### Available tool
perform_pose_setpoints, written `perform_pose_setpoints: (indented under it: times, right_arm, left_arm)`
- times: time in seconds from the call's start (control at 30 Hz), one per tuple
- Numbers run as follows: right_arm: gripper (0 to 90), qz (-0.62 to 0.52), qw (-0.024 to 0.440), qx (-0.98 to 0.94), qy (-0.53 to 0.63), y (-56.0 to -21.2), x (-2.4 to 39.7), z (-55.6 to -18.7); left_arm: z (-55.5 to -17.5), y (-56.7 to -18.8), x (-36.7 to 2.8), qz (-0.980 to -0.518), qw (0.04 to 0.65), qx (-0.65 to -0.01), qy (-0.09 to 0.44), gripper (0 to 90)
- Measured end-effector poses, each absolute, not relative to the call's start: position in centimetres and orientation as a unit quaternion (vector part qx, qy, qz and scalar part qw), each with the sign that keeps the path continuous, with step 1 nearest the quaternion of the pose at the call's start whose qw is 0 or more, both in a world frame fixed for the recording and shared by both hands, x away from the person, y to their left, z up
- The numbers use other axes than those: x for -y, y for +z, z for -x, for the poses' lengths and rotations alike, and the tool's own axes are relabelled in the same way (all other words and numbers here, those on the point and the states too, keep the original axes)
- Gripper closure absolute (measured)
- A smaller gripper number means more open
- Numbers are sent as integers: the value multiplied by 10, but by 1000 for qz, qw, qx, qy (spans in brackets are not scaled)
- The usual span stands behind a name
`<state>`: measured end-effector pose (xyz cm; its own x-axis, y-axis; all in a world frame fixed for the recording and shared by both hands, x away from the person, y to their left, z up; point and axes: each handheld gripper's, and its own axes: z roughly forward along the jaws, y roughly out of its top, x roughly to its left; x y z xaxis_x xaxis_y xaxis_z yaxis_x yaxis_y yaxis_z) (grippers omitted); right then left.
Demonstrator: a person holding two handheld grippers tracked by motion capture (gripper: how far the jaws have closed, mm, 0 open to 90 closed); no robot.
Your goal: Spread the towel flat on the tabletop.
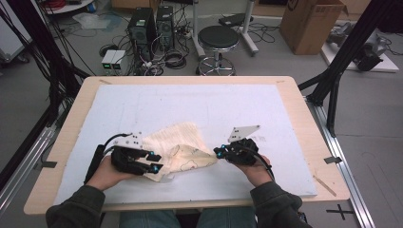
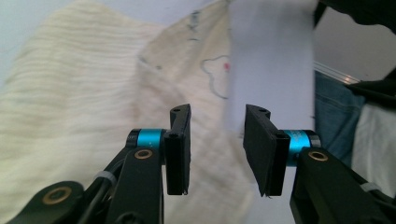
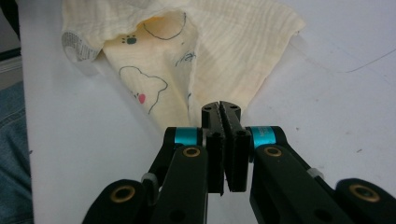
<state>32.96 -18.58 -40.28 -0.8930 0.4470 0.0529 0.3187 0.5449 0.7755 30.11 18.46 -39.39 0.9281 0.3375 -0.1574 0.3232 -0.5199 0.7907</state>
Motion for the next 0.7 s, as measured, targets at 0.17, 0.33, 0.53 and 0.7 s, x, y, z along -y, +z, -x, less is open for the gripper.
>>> perform_pose_setpoints:
  times: [0.17,0.33,0.53,0.7]
  right_arm:
    - [887,-220,80,-875,424,-403,187,-328]
    - [887,-224,71,-878,417,-411,186,-329]
    - [887,-222,66,-877,421,-413,185,-331]
    - [887,-210,67,-876,429,-405,185,-321]
  left_arm:
    - [-290,-417,-178,-880,436,-189,-1,623]
    - [-290,-433,-173,-891,411,-194,7,626]
    - [-289,-432,-174,-891,412,-190,21,827]
    - [-276,-420,-183,-881,437,-179,21,855]
